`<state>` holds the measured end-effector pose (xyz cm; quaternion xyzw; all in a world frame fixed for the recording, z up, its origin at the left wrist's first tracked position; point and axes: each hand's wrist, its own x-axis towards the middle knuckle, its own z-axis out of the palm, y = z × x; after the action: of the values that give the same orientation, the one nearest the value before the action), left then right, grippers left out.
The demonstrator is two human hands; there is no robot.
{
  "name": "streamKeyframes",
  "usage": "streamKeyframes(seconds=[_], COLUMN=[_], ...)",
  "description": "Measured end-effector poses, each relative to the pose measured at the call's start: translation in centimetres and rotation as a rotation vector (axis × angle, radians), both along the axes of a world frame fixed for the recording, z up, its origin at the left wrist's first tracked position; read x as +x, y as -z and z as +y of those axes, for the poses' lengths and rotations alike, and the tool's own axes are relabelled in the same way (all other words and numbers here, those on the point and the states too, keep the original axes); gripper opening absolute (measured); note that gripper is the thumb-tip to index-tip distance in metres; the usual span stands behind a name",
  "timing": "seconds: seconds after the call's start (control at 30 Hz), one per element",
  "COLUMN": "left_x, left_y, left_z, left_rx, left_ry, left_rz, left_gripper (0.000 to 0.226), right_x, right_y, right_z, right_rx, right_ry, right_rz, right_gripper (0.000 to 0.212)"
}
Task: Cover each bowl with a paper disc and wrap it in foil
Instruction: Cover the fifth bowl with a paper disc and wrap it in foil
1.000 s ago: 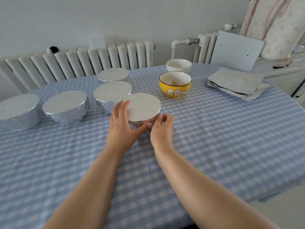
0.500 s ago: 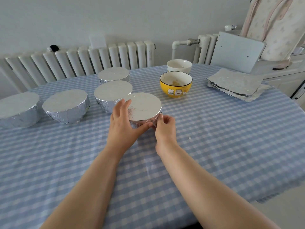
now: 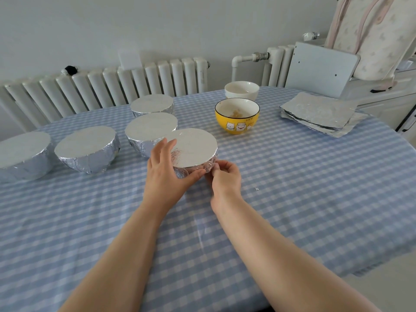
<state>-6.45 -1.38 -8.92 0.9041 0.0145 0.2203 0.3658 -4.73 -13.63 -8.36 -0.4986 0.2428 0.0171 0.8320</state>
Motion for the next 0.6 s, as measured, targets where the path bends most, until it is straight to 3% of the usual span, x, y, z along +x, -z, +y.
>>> streamKeyframes(seconds=[0.13,0.43,0.6], left_x=[0.0,-0.1,-0.2], left_y=[0.1,0.0,-0.5], left_z=[-0.1,0.0,1.6], left_rx=[-0.018,-0.007,-0.229], left_ry=[0.006,0.027,0.099], left_rz=[0.004,-0.013,-0.023], left_gripper=[0.111,0.109,0.094], right_x=[-0.8,-1.6,-0.4], right_y=[-0.3,0.9,0.1], right_z=[0.0,1.2,0.1], right_rx=[0.081,-0.148,-0.143], right_ry=[0.001,-0.080,-0.063], right_rz=[-0.010,-0.115,-0.082], right_gripper=[0.013,0.009,0.013])
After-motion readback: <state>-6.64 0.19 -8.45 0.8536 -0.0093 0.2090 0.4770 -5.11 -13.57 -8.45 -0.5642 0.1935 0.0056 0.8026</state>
